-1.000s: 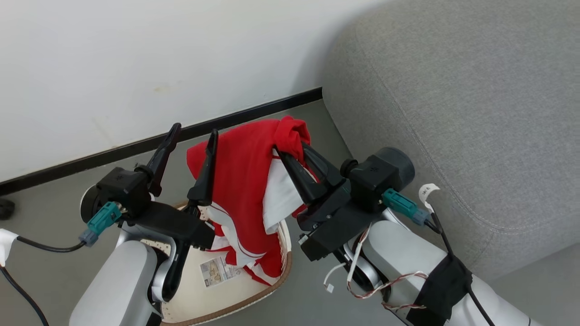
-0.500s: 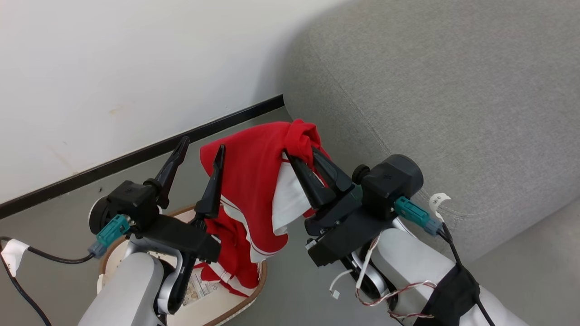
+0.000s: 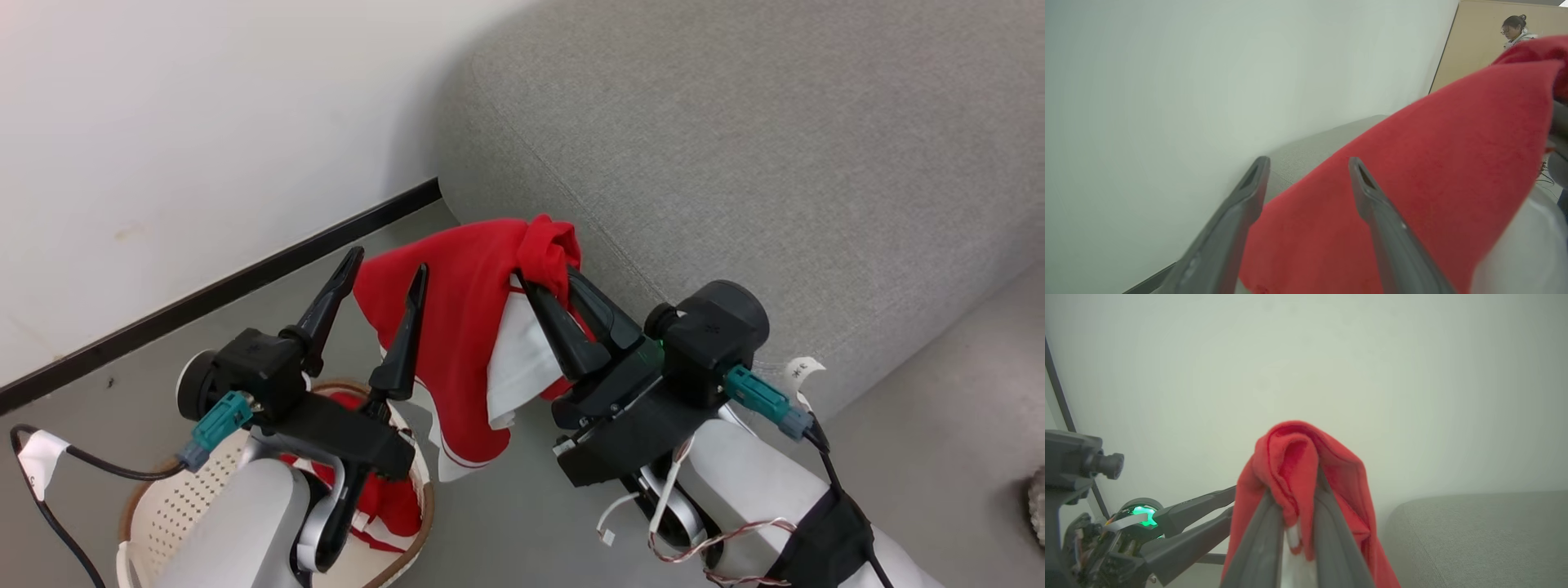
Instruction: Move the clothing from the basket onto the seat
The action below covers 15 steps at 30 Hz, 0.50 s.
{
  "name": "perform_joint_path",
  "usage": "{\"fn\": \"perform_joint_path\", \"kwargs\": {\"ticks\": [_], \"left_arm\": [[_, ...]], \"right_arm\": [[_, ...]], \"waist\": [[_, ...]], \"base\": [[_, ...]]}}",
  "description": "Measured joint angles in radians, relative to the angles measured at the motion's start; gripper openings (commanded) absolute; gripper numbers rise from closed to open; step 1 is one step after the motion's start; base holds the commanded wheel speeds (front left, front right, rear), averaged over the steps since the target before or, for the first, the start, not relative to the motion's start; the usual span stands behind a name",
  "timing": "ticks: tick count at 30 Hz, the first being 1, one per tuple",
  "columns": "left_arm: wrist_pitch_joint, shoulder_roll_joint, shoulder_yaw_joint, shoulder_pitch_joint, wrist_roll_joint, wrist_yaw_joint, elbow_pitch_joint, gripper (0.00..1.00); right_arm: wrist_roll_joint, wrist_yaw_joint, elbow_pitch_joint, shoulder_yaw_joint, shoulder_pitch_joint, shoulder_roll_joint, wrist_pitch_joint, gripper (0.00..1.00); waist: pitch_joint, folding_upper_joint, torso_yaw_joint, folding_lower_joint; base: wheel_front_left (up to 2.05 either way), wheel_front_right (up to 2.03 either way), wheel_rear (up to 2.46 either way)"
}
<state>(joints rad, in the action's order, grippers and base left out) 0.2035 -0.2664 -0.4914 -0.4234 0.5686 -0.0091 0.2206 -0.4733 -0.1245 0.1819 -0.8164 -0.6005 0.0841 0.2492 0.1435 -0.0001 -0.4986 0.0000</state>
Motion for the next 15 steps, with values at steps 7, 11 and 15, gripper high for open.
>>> {"fn": "perform_joint_path", "kwargs": {"ticks": [7, 11, 15], "left_arm": [[-0.021, 0.017, -0.032, -0.021, -0.008, -0.012, -0.009, 1.0], [-0.027, 0.021, -0.04, -0.047, -0.009, -0.02, -0.004, 1.0], [-0.036, 0.024, -0.045, -0.06, -0.01, -0.03, 0.002, 1.0]], "right_arm": [[0.035, 0.0, -0.034, 0.056, 0.045, 0.012, 0.0, 0.0], [0.048, 0.0, -0.052, 0.085, 0.064, 0.013, 0.0, 0.0], [0.064, 0.0, -0.068, 0.107, 0.081, 0.011, 0.0, 0.0]], "waist": [[0.021, 0.0, -0.037, 0.0], [0.037, 0.0, -0.047, 0.0], [0.05, 0.0001, -0.052, 0.0]], "base": [[0.0, 0.0, 0.0], [0.0, 0.0, 0.0], [0.0, 0.0, 0.0]]}}
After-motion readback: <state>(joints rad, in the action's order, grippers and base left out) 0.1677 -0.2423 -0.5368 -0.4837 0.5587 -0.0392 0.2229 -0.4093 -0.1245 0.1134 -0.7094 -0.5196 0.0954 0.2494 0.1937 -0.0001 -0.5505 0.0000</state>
